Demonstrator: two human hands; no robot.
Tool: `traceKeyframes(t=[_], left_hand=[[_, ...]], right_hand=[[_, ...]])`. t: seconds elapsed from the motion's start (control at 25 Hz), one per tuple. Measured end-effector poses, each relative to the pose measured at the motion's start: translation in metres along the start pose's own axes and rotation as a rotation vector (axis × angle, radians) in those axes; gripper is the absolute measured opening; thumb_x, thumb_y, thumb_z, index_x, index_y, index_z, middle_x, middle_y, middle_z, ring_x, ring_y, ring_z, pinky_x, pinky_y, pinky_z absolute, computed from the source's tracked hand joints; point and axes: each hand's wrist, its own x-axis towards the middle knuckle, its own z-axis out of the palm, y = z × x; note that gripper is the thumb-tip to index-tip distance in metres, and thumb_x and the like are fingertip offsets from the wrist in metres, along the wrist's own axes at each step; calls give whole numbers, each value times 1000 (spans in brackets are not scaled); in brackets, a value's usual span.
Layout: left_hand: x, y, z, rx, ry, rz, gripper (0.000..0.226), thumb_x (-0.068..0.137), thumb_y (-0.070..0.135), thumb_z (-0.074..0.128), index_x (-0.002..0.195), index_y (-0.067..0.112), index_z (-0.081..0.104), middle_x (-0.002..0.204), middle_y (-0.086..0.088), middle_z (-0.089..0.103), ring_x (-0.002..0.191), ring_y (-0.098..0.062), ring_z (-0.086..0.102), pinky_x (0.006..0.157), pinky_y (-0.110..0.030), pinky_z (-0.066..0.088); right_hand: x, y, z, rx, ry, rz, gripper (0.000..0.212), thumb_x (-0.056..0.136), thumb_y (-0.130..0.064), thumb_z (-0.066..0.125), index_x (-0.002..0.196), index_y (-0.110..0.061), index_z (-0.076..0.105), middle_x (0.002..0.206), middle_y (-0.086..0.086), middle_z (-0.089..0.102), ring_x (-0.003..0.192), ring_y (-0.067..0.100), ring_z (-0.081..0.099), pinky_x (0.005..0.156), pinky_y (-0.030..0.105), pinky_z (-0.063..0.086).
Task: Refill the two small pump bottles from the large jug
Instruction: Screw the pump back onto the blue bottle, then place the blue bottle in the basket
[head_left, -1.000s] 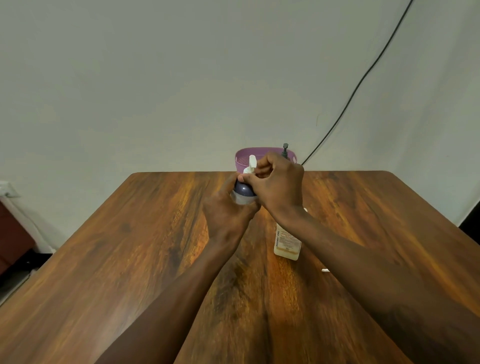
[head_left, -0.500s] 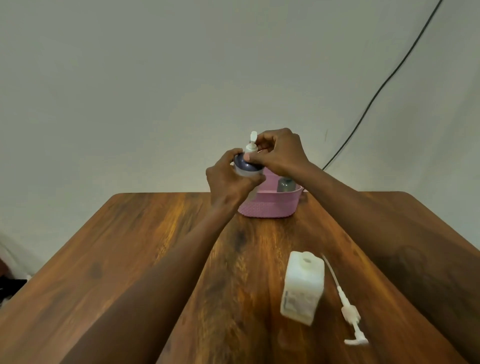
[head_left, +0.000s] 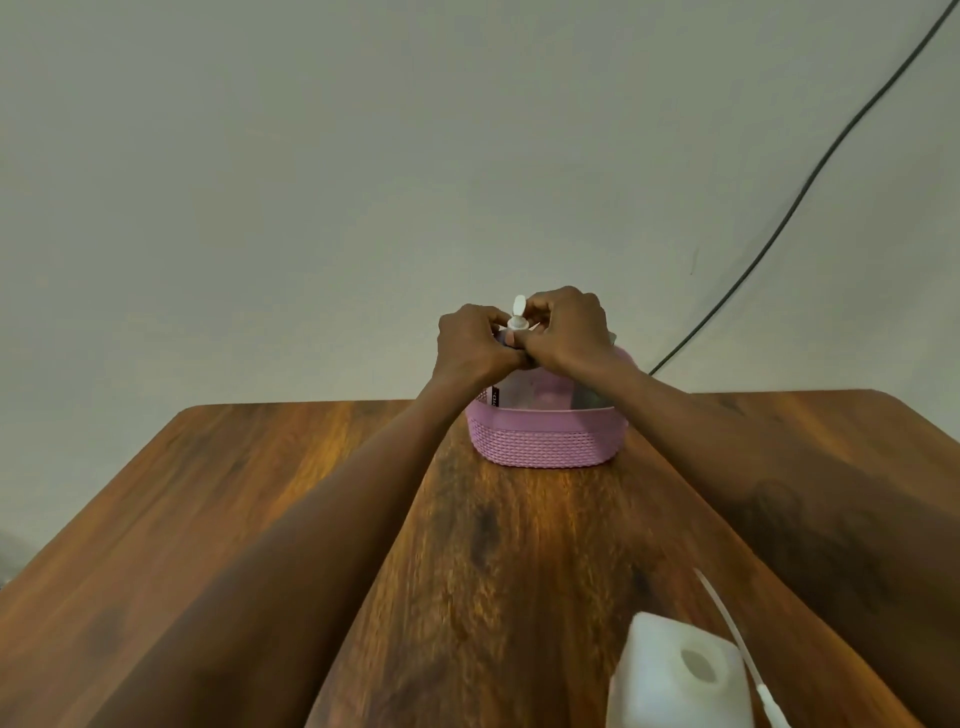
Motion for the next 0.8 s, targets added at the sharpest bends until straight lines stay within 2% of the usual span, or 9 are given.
traceKeyframes(t=[0.12, 0.2, 0.28, 0.44, 0.56, 0.64, 0.8], left_hand=[[11, -9, 12, 108, -89, -37, 37, 58, 31, 93, 89, 15, 81, 76, -2, 73, 71, -17, 67, 63, -30, 58], [13, -15, 20, 154, -131, -72, 28, 60, 30, 92, 77, 13, 77, 64, -1, 64, 58, -14, 57, 50, -26, 46], [14, -20, 26, 168, -143, -82, 25, 62, 29, 91, 71, 13, 73, 59, 0, 60, 53, -12, 50, 48, -23, 39], [13, -23, 30, 167, -123, -117, 33, 60, 34, 92, 77, 11, 76, 68, -6, 68, 56, -14, 56, 52, -27, 46], [8, -26, 29, 207, -105, -153, 42, 63, 41, 92, 86, 10, 75, 75, -4, 68, 60, -12, 57, 50, -24, 41], [-2, -23, 23, 225, -82, -154, 49, 65, 47, 90, 91, 9, 74, 79, -4, 67, 63, -12, 56, 50, -23, 36], [-44, 0, -3, 150, -36, -107, 52, 71, 39, 89, 110, 9, 74, 98, -5, 73, 72, -12, 60, 55, -16, 40]], right_hand=[[4, 18, 18, 8, -25, 17, 26, 78, -30, 85, 101, -19, 82, 94, 1, 79, 83, 16, 72, 76, 28, 57], [5, 27, 27, -20, -57, 4, 24, 79, -26, 84, 101, -18, 82, 93, 1, 79, 82, 15, 72, 73, 22, 53], [5, 33, 32, -6, -73, 11, 24, 78, -23, 85, 101, -18, 82, 92, 1, 80, 80, 12, 71, 72, 20, 53], [1, 35, 34, 81, -70, 58, 29, 75, -16, 87, 104, -16, 81, 92, -1, 80, 78, 7, 72, 79, 26, 61], [-7, 32, 23, 164, -96, 158, 34, 75, -13, 89, 107, -11, 78, 84, -2, 77, 74, 4, 69, 72, 16, 57], [-21, 32, 8, 171, -95, 176, 29, 76, -14, 89, 103, -12, 78, 75, -9, 72, 70, -1, 68, 64, 8, 52], [-57, 30, -36, 145, -92, 154, 27, 76, -19, 89, 101, -15, 78, 80, -8, 72, 73, 0, 69, 71, 15, 58]])
